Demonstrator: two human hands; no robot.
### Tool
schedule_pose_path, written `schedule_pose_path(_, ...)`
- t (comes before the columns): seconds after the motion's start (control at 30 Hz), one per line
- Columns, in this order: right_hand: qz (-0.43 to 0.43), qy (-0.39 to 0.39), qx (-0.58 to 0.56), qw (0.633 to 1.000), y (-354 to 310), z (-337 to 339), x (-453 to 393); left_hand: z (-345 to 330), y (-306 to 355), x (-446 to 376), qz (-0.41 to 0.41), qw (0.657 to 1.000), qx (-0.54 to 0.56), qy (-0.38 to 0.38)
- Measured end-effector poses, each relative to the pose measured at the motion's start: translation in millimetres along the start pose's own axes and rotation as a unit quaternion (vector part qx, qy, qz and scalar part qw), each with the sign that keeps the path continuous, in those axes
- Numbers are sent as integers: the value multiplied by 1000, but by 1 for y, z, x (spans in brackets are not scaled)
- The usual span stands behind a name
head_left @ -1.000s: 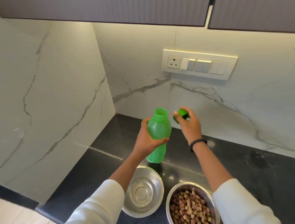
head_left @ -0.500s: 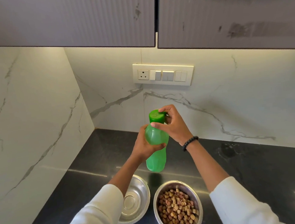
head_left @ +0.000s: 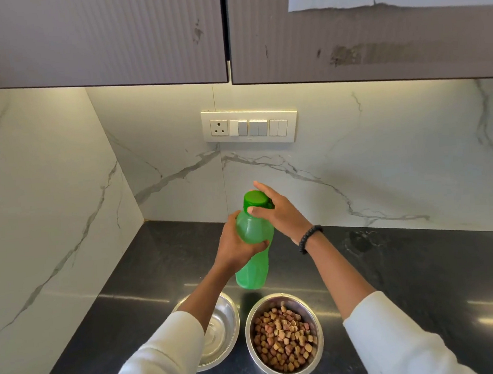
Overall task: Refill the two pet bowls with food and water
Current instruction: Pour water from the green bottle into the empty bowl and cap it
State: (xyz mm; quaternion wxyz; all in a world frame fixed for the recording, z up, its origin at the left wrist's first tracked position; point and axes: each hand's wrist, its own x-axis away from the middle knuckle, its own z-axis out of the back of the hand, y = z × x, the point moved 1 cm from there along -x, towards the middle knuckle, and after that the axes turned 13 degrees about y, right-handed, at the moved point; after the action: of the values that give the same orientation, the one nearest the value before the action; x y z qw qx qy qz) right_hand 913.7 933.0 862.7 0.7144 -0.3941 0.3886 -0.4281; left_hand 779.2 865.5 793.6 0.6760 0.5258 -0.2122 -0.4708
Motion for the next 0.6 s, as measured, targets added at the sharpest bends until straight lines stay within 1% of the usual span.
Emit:
schedule_pose_path(0.03, 14, 12, 10, 1000, 1, 5, 1, 0, 0, 1, -1, 1000, -1, -3)
schedule_pose_path(0.13, 18, 137, 76, 987, 1, 7, 8, -6, 6, 6, -13, 1000, -6, -21)
schedule_pose_path(0.17, 13, 157, 94, 983, 1, 5, 10, -11, 8, 7, -17, 1000, -3, -26)
schedule_pose_path(0.2, 15, 148, 105, 983, 0, 4, 11, -15, 9, 9, -17, 999, 4, -27)
schedule_pose_path(0.23, 16, 108, 104, 989, 0, 5, 10, -19, 10, 10, -14, 1000, 10, -25)
schedule_pose_path(0.3, 6, -4, 52, 999, -2, 16, 8, -20, 8, 9, -5, 1000, 9, -22)
schedule_pose_path(0.33, 10, -44, 29, 999, -2, 24, 8, -20, 7, 8, -3, 1000, 6, -24)
schedule_pose_path(0.37, 22, -50, 23, 998, -1, 32, 7, -20, 7, 8, -4, 1000, 6, -28)
schedule_pose_path(0.4, 32, -20, 39, 999, 1, 36, 7, -21, 8, 8, -8, 999, 4, -33)
schedule_pose_path(0.47, 19, 101, 109, 989, 4, 36, 8, -27, 12, 11, -20, 999, -1, -46)
schedule_pose_path(0.5, 5, 143, 141, 980, 5, 32, 9, -32, 15, 12, -23, 998, 1, -50)
schedule_pose_path(0.53, 1, 153, 150, 977, 6, 30, 8, -37, 17, 13, -21, 999, 6, -50)
schedule_pose_path(0.57, 5, 130, 141, 981, 8, 30, 6, -41, 18, 13, -17, 999, 9, -47)
schedule_pose_path(0.6, 11, 85, 118, 989, 8, 33, 4, -43, 18, 11, -12, 999, 9, -42)
